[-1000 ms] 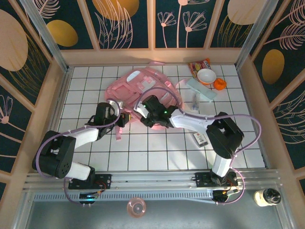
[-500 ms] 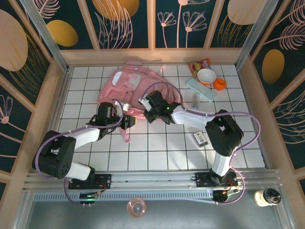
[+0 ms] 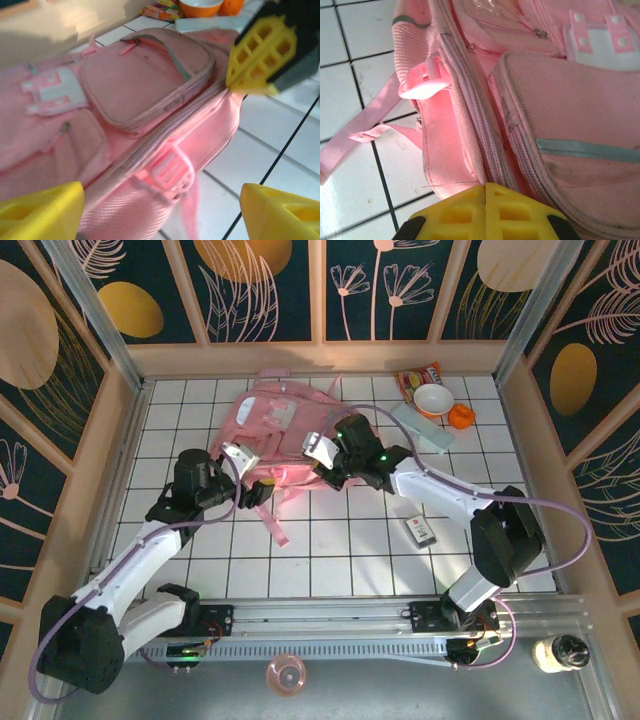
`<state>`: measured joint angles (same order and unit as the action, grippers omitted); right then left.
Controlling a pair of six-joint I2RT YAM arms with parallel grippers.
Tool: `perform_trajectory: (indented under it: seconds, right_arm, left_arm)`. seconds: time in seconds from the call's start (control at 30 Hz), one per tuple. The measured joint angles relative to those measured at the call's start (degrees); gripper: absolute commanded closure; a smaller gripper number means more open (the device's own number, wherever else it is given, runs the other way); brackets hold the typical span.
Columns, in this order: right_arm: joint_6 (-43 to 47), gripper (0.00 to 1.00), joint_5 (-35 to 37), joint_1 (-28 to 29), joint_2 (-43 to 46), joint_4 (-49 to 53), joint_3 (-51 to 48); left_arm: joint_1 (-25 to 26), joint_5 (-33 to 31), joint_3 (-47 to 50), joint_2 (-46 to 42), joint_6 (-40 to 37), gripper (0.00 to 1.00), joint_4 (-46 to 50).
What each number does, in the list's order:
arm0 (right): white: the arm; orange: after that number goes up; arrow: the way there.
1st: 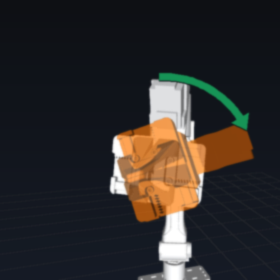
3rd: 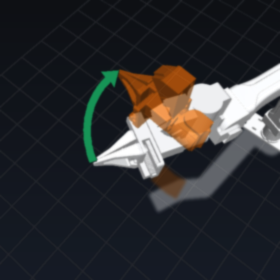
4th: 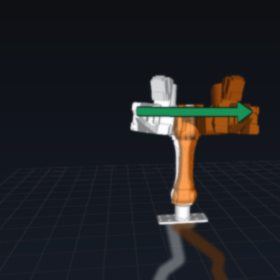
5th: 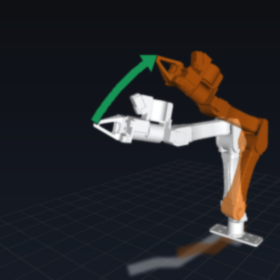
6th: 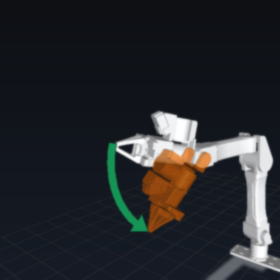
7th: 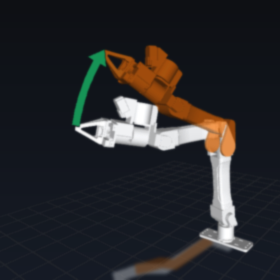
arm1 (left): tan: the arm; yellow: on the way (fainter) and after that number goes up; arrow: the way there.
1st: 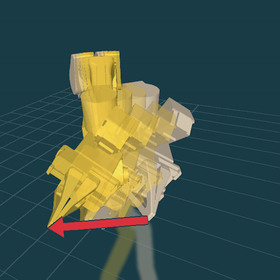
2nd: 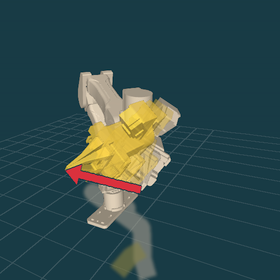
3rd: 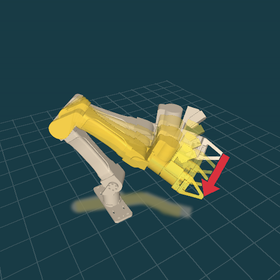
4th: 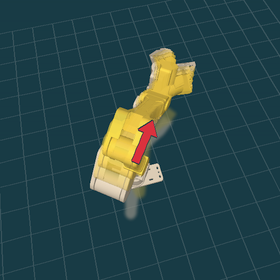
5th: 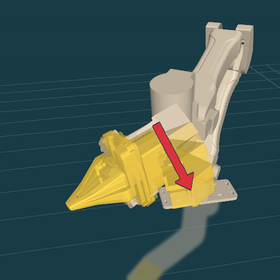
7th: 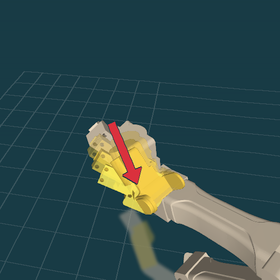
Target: Pack books, pencil case, and school supplies into a backpack
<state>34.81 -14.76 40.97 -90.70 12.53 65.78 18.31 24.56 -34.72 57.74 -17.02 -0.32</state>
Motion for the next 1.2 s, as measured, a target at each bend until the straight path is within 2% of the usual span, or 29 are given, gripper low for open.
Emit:
perform_trajectory:
  seconds: [0.1,0.27,0.37,0.63,0.67,0.7,0.77,0.87,0.93,1.07,1.2]
  right_arm:
    - [3.32,1.0,-3.19,-1.11,0.81,2.01,0.11]
    - [5.86,1.0,-7.3,-1.66,0.87,5.31,2.27]
    - [6.78,1.0,-9.03,-1.66,0.87,5.86,3.39]
    - [8.66,1.0,-11.91,-2.14,1.05,7.96,4.94]
    - [8.83,1.0,-12.41,-2.29,1.22,8.0,5.35]
    - [8.87,1.0,-12.87,-2.49,1.57,7.98,5.62]
    - [9.05,1.0,-13.75,-2.99,2.38,8.0,5.73]
    - [8.72,1.0,-14.05,-4.15,3.61,7.82,5.73]
    - [7.06,0.89,-13.73,-4.87,4.42,6.91,5.35]
    - [-2.43,0.64,-12.68,-5.42,8.09,1.88,0.66]
    - [-17.42,0.55,-11.78,-4.61,12.9,-3.89,-7.08]
  left_arm:
    - [0.2,-0.07,0.0,-0.63,-10.84,0.17,3.37]
    - [3.32,-4.79,0.61,3.72,-22.29,0.15,2.38]
    - [5.16,-8.92,0.66,8.66,-26.77,0.09,-0.24]
    - [5.7,-15.5,0.42,20.39,-34.97,0.1,-7.93]
    - [5.77,-16.04,0.42,21.86,-35.23,0.13,-9.27]
    - [5.77,-16.26,0.37,23.32,-35.06,0.23,-10.56]
    - [5.75,-16.41,0.02,25.05,-34.99,0.55,-11.58]
    - [5.7,-15.1,-1.27,26.05,-34.82,0.99,-11.69]
    - [5.7,-14.08,-1.95,26.03,-34.07,1.0,-11.5]
    - [5.7,-11.87,-2.38,25.44,-29.97,1.0,-11.43]
    - [5.66,-10.05,-2.38,23.23,-24.7,1.0,-11.41]
